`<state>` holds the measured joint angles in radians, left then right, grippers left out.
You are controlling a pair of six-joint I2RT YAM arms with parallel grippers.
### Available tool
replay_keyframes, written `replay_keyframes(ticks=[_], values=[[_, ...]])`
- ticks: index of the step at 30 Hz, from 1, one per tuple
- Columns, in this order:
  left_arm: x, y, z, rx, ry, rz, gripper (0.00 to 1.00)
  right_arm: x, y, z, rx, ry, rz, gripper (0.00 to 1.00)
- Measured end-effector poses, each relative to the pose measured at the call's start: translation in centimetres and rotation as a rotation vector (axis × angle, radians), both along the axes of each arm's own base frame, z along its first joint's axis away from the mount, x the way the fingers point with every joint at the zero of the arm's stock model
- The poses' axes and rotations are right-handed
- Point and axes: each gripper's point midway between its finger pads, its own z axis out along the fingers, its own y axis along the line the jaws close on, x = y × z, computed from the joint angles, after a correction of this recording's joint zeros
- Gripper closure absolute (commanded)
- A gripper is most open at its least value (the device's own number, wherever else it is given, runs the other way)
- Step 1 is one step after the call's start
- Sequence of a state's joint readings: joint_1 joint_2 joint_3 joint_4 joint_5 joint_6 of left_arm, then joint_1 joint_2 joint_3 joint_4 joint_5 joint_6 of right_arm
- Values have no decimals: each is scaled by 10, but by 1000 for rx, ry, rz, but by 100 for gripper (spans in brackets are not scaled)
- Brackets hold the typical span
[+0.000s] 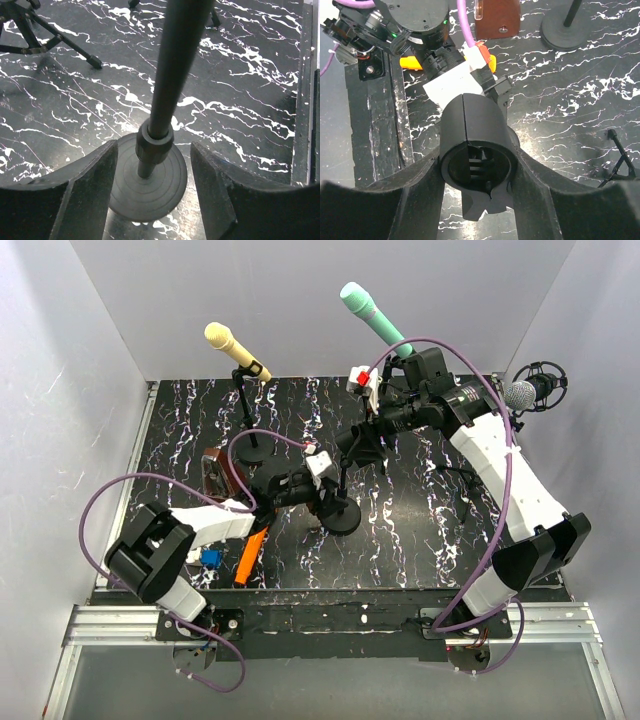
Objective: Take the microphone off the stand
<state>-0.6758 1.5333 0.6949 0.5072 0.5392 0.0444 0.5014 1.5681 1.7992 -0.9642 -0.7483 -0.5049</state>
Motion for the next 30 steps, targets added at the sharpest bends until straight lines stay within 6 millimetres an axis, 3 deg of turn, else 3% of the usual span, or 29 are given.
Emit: replay_keyframes(ticks=[3, 5, 13, 18, 23, 26, 30], values=[[5, -4, -2, -15, -18, 0, 42, -1, 1, 0, 2, 3, 5, 46], [7, -6, -3, -20, -22, 2, 47, -2, 1, 0, 3, 4, 8, 48], [10, -15, -3, -25, -53, -45, 99, -1, 1, 0, 6, 2, 8, 64], [6, -11, -2, 10, -61, -56, 100, 3, -6, 1, 16, 68, -59, 75], [-3, 11, 10, 90, -68, -21, 100, -7, -17, 7, 13, 175, -153, 99], [-1, 24, 16, 150, -110, 40, 100, -17, -25, 5, -17, 264, -232, 99], [7, 36, 5, 256, -163, 132, 100, -21, -34, -14, -63, 397, -322, 99]])
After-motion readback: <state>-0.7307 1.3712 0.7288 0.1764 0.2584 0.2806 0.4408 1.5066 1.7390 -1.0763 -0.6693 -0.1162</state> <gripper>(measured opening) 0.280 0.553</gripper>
